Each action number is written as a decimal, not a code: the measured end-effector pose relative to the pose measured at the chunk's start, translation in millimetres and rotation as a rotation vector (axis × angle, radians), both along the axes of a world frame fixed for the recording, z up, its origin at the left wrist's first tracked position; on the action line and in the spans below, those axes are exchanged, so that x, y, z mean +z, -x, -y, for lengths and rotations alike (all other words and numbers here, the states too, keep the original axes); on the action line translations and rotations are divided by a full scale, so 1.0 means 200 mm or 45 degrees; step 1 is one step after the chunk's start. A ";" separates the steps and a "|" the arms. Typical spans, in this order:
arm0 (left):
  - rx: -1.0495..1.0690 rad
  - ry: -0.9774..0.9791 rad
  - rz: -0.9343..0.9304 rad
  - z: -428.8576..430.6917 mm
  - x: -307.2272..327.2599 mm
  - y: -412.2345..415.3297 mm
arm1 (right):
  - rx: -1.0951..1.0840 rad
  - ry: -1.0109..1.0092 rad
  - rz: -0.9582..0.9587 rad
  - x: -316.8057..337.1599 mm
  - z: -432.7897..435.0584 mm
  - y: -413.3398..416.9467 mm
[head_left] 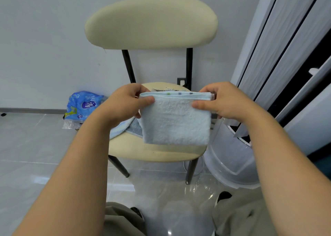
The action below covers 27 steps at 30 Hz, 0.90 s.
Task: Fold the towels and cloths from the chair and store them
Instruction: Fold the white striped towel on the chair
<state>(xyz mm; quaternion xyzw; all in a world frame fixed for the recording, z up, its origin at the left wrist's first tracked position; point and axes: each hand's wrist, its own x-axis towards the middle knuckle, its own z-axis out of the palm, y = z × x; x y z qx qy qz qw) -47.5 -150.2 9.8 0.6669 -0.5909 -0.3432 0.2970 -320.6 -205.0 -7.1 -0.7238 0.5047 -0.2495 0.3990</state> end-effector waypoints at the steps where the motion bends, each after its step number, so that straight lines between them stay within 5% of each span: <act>1: -0.009 -0.037 -0.035 0.00 -0.01 0.00 | 0.005 -0.022 0.002 0.00 0.00 0.01; 6: 0.061 -0.056 -0.289 0.02 -0.05 0.02 | -0.003 0.023 -0.050 -0.01 0.01 -0.01; 11: 0.168 0.482 -0.484 0.02 0.00 0.06 | -0.269 0.621 0.167 -0.01 0.02 -0.08; 14: 0.379 0.595 -0.526 0.04 -0.05 0.09 | -0.197 0.869 0.136 -0.11 0.03 -0.14; 21: 0.702 0.084 -0.246 0.10 -0.38 0.08 | 0.189 0.406 -0.582 -0.42 0.03 -0.21; 27: 0.682 -0.140 -0.357 0.12 -0.42 0.07 | 0.236 0.004 -0.424 -0.46 0.05 -0.23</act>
